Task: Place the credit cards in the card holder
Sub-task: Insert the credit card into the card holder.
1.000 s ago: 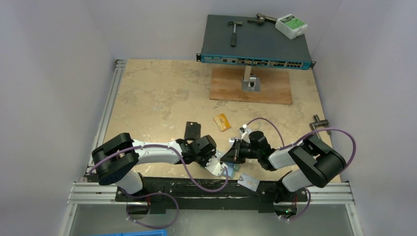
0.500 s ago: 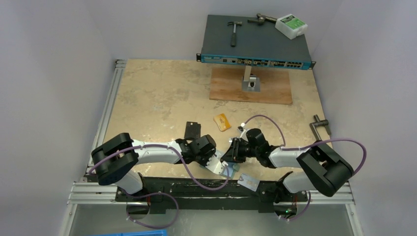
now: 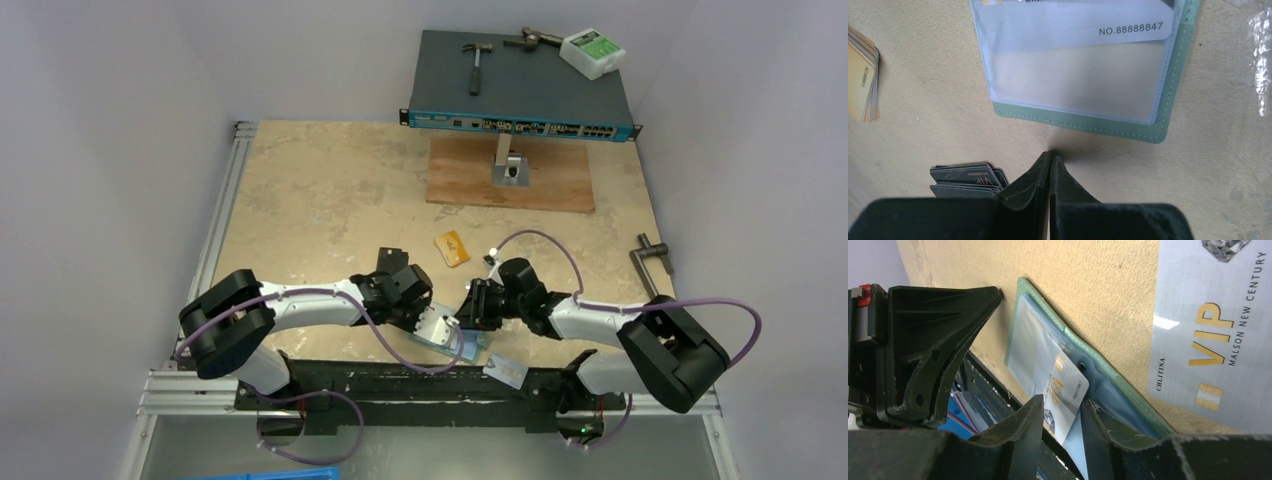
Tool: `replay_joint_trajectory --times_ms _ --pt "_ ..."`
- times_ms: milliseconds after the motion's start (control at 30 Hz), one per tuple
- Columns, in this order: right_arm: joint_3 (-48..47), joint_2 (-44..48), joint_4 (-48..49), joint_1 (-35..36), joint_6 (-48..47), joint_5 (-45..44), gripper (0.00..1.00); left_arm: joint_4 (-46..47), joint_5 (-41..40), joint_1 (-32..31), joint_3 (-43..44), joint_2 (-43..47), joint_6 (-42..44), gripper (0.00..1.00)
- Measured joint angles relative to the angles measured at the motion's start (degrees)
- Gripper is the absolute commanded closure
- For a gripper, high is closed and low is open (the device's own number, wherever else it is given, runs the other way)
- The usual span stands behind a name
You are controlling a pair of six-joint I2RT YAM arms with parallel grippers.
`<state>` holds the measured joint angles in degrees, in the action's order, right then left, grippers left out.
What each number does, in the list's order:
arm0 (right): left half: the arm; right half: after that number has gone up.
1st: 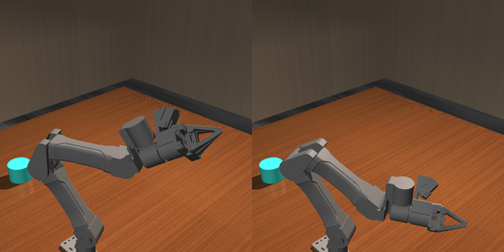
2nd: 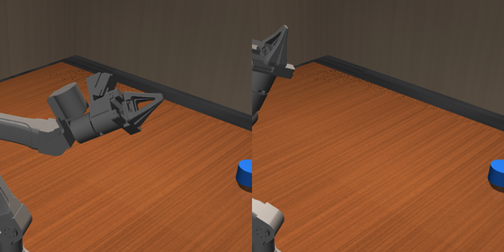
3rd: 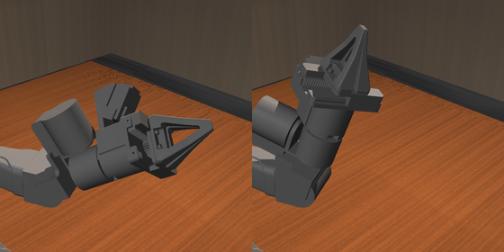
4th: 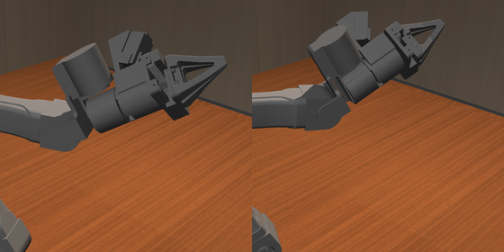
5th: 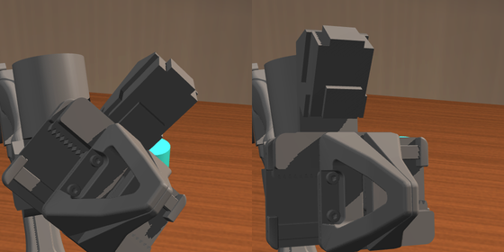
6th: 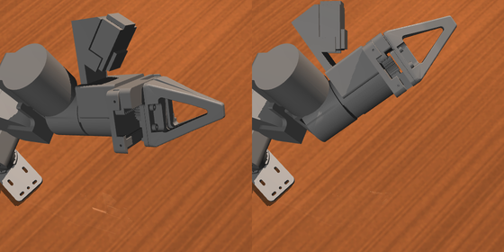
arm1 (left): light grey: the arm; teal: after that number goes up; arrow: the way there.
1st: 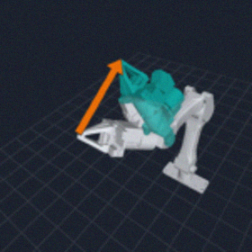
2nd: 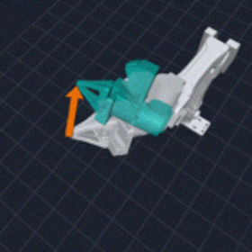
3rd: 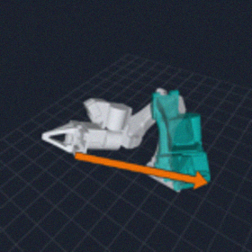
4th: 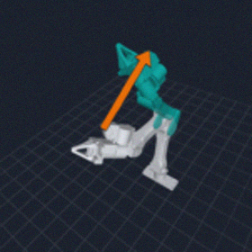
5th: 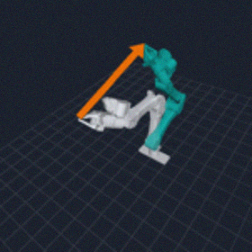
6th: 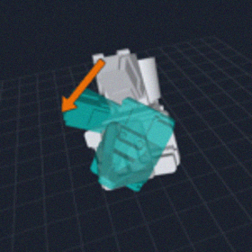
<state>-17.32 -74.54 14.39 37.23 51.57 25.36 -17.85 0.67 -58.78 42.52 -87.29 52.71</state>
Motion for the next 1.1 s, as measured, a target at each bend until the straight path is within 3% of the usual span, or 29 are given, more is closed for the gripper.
replay_joint_trajectory --times_ms 500,1100 --pt "-8.0 -3.9 -9.4 1.6 -4.0 -0.9 0.67 -1.5 4.6 -1.5 -5.2 7.9 -0.7 1.0" --pt "-19.5 -12.1 -18.1 5.5 -6.3 -5.1 0.68 4.2 4.4 -4.5 -11.1 12.4 0.4 1.0"
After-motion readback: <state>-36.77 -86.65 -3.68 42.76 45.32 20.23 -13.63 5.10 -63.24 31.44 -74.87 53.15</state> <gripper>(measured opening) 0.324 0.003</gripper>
